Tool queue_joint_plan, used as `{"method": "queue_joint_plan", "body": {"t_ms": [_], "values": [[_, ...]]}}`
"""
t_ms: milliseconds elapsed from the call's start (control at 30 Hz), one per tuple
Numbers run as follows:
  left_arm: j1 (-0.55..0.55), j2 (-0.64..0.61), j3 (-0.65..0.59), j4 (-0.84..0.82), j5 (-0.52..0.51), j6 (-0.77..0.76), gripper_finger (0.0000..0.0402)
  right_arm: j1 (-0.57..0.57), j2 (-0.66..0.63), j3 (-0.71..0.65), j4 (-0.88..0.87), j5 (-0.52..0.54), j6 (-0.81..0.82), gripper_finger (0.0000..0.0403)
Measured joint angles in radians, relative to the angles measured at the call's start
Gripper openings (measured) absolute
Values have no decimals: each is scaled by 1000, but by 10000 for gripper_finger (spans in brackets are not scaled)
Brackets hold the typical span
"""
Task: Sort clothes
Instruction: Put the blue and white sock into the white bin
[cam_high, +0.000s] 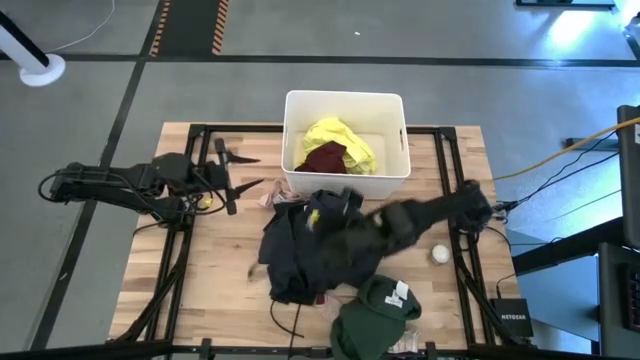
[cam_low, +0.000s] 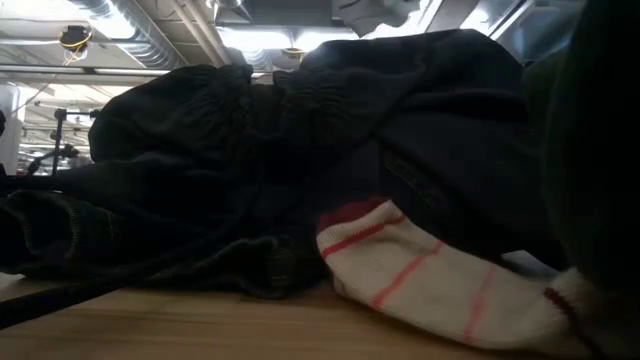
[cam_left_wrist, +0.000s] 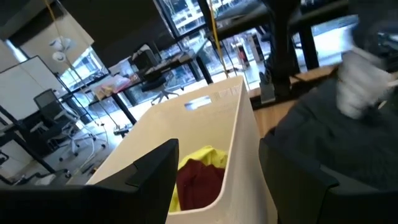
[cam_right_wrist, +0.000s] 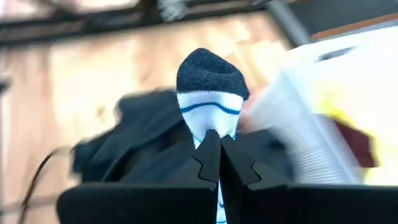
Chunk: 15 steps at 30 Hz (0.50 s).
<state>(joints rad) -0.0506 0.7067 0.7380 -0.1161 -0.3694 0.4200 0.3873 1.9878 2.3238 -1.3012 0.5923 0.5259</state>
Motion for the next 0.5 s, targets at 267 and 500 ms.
{"method": "queue_joint_plan", "body": {"t_ms": [267,500], "values": [[0,0,0,-4,1,-2,219,-140,-115,0,1,282,26,5],[0,0,0,-7,3,-13,219,-293,-129,0,-23,350,25,5]]}}
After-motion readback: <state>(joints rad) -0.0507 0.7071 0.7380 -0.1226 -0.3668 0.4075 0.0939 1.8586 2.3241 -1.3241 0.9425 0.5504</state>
